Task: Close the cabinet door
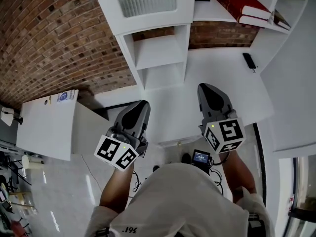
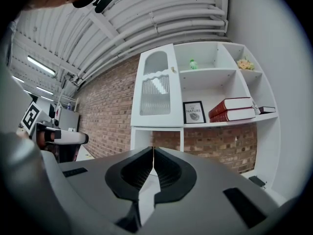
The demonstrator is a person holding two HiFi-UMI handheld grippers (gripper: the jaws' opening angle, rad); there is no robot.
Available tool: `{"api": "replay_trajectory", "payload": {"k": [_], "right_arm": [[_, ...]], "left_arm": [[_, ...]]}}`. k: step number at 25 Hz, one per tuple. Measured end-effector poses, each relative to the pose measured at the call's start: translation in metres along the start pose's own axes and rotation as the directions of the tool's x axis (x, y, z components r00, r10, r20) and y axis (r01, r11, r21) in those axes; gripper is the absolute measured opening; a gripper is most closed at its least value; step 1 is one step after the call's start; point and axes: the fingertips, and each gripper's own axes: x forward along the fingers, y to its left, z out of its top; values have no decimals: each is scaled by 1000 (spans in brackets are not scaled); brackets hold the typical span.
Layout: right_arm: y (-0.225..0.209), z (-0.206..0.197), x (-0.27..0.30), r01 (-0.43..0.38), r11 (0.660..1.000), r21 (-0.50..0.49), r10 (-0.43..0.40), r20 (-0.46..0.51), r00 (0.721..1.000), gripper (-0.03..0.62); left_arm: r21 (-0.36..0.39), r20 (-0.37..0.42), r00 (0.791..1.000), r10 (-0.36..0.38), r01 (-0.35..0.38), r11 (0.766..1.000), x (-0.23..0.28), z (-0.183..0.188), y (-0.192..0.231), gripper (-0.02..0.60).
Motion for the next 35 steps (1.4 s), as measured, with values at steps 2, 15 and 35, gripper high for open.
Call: {"api": "replay_trajectory", "payload": {"k": [2, 15, 35], "right_arm": [[1, -4, 0, -2, 1000, -1, 2, -13, 1000, 31], [3, -21, -9, -28, 1000, -3, 27, -75, 997, 26], [4, -52, -26, -5, 1000, 8, 7, -149, 989, 26]], "left_arm": [[-5, -9, 1000, 1, -1, 1000, -1, -4, -1, 23], [-53, -64, 998, -6, 3, 999, -6, -25, -16, 17], [-110, -127, 990, -62, 48, 993, -13, -55, -37, 17]]}}
